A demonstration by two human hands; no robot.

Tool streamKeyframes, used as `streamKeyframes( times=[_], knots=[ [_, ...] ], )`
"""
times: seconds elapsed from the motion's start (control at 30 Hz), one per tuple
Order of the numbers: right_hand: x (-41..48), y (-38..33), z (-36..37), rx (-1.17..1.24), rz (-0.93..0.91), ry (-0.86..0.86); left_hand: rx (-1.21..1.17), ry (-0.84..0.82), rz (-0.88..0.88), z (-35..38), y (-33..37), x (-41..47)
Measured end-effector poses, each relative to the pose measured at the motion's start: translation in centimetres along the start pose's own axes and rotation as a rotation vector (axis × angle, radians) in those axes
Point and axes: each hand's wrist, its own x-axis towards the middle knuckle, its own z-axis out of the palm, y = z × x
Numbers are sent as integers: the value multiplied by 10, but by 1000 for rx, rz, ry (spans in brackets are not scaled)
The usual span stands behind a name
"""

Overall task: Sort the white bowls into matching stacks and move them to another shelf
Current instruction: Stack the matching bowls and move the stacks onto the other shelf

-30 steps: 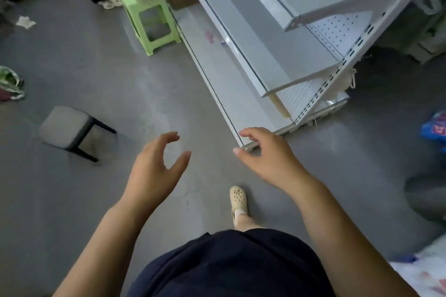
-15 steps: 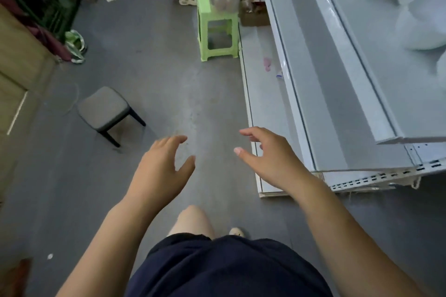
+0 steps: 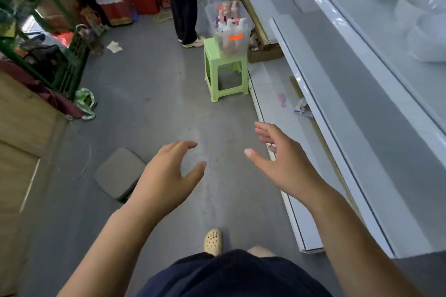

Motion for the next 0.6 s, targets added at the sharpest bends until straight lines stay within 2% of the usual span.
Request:
streamKeyframes(
  times=[0.3,0.6],
  knots=[
    [85,7,-66,-79,138,253,-78,-105,296,13,52,168],
    [185,19,-159,-62,153,451,-172,-79,505,20,156,330]
  ],
)
